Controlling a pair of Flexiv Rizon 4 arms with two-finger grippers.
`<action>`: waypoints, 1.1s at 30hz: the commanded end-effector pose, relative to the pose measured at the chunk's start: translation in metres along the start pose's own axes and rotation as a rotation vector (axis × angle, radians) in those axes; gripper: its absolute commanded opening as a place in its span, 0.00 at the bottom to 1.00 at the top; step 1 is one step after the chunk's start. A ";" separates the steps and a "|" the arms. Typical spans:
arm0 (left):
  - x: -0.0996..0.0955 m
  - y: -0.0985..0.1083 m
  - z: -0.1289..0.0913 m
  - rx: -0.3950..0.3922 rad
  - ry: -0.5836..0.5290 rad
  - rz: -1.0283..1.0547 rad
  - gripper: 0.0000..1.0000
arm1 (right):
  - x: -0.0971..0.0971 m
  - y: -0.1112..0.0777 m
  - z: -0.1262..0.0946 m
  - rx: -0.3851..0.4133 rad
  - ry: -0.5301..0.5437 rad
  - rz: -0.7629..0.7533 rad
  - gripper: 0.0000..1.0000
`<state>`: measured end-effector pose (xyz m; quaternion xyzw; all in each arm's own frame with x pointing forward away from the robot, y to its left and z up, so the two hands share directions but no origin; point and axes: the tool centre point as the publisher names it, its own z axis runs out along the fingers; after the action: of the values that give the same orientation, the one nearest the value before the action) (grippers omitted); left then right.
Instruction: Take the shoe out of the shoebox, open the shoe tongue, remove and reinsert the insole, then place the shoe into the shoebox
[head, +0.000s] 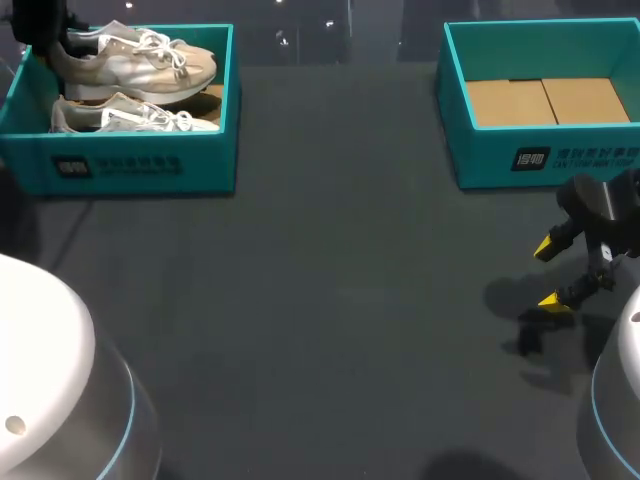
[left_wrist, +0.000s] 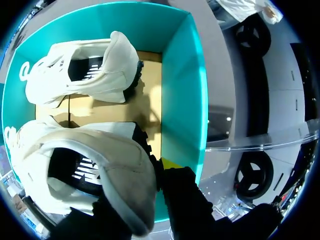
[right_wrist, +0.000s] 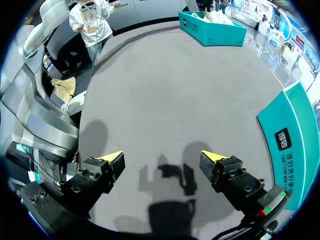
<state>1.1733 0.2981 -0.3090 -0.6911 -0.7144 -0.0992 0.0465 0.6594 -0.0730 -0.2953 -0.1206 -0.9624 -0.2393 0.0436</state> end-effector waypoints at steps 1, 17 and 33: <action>-0.003 0.011 0.007 0.008 0.001 0.001 0.00 | 0.001 0.000 0.000 0.002 -0.002 0.001 1.00; -0.012 0.023 0.030 0.017 0.021 0.025 0.00 | 0.001 0.000 0.000 0.002 -0.002 0.001 1.00; -0.021 0.025 0.046 0.011 0.023 0.049 0.00 | 0.001 0.000 0.000 0.002 -0.002 0.001 1.00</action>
<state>1.1975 0.2892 -0.3537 -0.7070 -0.6972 -0.1027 0.0591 0.6594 -0.0730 -0.2953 -0.1206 -0.9624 -0.2393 0.0436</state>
